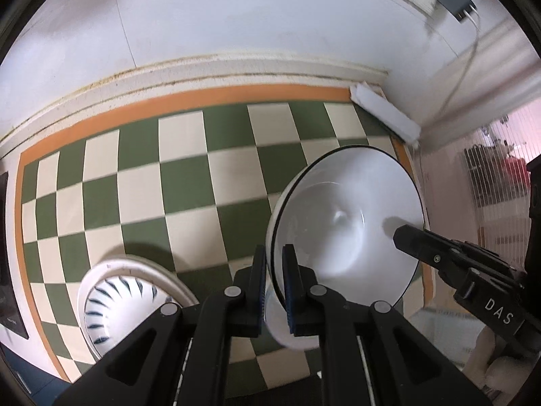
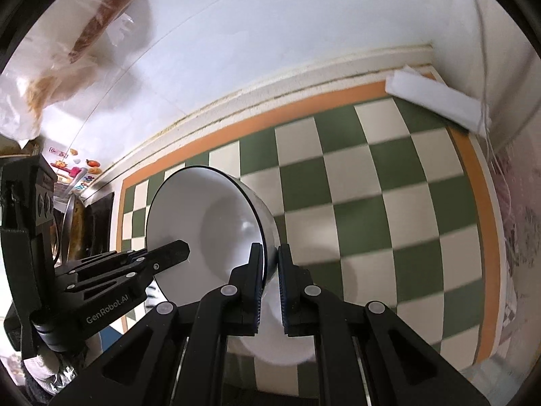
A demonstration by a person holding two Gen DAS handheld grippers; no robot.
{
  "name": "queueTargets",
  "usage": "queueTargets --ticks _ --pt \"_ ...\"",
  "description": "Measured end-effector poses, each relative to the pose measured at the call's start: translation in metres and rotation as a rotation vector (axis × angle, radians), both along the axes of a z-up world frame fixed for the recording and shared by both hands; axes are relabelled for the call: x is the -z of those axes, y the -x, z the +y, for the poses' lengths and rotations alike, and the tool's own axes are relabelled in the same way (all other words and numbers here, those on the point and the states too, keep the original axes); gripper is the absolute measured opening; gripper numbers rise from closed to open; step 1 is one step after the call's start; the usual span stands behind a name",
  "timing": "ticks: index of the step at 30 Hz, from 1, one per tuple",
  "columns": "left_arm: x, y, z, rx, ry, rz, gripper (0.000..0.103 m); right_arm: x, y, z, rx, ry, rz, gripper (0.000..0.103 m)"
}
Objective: Organize plates and bowls
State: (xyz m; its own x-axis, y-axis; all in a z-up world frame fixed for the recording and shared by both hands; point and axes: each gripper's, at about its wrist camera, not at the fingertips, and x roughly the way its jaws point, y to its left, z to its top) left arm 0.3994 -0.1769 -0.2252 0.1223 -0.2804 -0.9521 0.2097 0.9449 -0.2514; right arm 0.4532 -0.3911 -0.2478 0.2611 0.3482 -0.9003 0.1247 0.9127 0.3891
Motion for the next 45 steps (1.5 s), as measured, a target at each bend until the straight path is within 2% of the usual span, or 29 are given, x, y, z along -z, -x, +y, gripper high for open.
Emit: queueTargets --ticks 8,13,19,28,45 --pt "0.019 0.033 -0.006 0.046 -0.019 0.045 0.008 0.019 0.048 -0.001 0.026 -0.011 0.048 0.01" --pt "0.038 0.043 -0.013 0.079 -0.052 0.072 0.008 0.039 0.062 -0.005 0.038 -0.011 0.09 0.01" --pt "0.061 0.051 -0.021 0.096 -0.08 0.118 0.008 0.06 0.068 -0.009 0.043 -0.003 0.132 0.01" --pt "0.079 0.055 -0.025 0.113 -0.133 0.139 0.008 0.083 0.067 -0.01 0.029 -0.01 0.179 0.01" --pt "0.079 0.054 -0.033 0.136 -0.189 0.099 0.008 0.102 0.064 -0.011 0.031 -0.02 0.233 0.011"
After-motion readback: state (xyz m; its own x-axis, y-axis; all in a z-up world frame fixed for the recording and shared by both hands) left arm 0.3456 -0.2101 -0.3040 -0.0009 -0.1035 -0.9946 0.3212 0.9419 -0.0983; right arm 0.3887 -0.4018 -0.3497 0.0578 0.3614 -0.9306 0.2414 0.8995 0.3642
